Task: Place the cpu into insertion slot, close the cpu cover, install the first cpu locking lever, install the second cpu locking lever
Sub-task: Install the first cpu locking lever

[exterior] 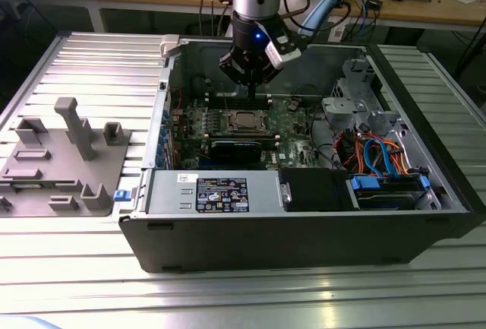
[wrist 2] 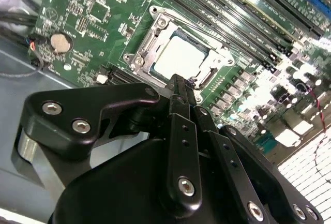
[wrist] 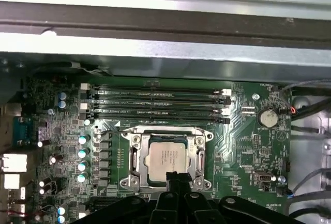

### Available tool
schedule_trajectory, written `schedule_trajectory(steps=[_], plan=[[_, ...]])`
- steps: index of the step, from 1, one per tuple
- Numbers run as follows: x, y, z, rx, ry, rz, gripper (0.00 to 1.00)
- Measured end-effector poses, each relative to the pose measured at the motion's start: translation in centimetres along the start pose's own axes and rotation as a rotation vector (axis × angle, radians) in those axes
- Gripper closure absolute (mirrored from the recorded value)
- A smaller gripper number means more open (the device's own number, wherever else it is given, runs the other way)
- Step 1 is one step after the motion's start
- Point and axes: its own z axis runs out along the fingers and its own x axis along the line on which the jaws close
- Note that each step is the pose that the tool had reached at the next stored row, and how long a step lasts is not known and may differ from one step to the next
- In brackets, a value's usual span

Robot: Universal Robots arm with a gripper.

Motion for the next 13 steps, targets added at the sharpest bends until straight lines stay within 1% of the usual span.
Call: schedule_trajectory(steps=[3, 5, 8, 10, 11, 13], plan=[[-0.01, 0.0, 0.0, -0.0003, 0.0002, -0.001, 0.89], [-0.03, 0.0, 0.0, -0.0024, 0.0069, -0.001, 0.89], [-0.03, 0.0, 0.03, -0.0023, 0.0073, 0.001, 0.89], [-0.03, 0.0, 0.12, -0.0014, 0.0074, 0.02, 0.89], [0.26, 0.01, 0.14, -0.0006, 0.0074, 0.036, 0.89], [0.94, 0.05, 0.12, -0.0006, 0.0074, 0.036, 0.89]])
